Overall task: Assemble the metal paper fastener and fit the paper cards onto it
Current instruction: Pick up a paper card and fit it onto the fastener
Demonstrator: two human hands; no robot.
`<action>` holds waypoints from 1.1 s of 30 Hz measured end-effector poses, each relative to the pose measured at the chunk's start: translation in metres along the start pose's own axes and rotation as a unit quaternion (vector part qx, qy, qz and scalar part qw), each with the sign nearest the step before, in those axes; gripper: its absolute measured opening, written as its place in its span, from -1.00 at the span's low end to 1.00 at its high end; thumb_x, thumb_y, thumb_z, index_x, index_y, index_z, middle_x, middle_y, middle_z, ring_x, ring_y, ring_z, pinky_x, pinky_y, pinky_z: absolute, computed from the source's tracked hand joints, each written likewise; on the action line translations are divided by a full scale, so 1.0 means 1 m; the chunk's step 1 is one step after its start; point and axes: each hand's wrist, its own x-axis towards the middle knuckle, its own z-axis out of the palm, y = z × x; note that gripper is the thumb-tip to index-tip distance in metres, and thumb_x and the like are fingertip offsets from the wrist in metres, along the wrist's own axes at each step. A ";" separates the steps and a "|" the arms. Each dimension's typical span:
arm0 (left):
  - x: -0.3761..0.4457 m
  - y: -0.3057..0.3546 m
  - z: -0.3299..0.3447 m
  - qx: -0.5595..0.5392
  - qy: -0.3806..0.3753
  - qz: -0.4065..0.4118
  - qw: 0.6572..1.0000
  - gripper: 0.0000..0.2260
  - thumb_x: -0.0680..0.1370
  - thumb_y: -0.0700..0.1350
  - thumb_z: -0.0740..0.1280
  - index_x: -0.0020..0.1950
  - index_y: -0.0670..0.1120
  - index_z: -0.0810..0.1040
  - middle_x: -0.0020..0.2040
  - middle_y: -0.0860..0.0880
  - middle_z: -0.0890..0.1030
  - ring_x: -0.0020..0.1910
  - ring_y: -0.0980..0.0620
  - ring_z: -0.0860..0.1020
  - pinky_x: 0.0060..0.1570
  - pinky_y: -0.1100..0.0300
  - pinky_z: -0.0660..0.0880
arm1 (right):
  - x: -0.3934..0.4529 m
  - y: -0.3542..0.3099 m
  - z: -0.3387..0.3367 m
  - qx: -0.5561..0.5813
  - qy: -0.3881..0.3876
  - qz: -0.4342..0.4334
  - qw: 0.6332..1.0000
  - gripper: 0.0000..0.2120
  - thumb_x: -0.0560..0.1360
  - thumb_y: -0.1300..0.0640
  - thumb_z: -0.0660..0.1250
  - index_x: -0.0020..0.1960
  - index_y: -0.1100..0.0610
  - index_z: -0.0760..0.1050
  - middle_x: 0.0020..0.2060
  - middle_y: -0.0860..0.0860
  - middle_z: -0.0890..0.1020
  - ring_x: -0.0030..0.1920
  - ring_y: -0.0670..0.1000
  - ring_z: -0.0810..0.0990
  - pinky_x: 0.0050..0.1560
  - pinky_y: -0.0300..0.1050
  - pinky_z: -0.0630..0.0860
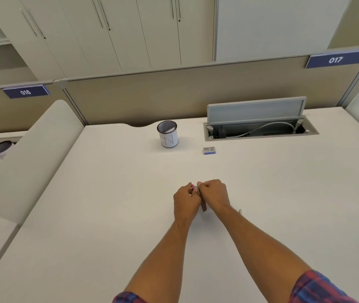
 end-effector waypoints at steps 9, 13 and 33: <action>-0.028 -0.021 0.009 0.026 -0.074 -0.041 0.996 -0.60 0.57 -0.15 0.30 -0.42 -0.06 0.24 -0.51 0.07 0.27 -0.46 0.07 0.19 -0.42 0.22 0.17 | -0.035 0.028 -0.009 -0.084 -0.045 0.034 0.995 -0.59 0.56 0.15 0.29 -0.43 0.13 0.28 -0.54 0.01 0.38 -0.49 0.01 0.30 -0.44 -0.16 0.25; -0.032 -0.024 0.012 0.027 -0.067 -0.040 0.997 -0.58 0.54 -0.13 0.35 -0.45 -0.09 0.25 -0.48 -0.03 0.25 -0.43 0.04 0.17 -0.38 0.16 0.17 | -0.043 0.027 -0.014 -0.137 -0.043 0.032 0.989 -0.64 0.51 0.13 0.35 -0.41 0.16 0.33 -0.54 0.04 0.42 -0.49 0.06 0.35 -0.46 -0.17 0.27; -0.052 -0.044 0.014 -0.032 -0.053 -0.084 0.994 -0.90 0.46 -0.14 0.52 -0.07 -0.12 0.73 -0.13 0.09 0.66 -0.07 0.10 0.66 -0.12 0.40 0.46 | -0.066 0.041 -0.017 -0.203 -0.034 0.016 0.979 -0.74 0.42 0.18 0.36 -0.40 0.17 0.38 -0.46 0.09 0.49 -0.43 0.09 0.43 -0.40 -0.14 0.32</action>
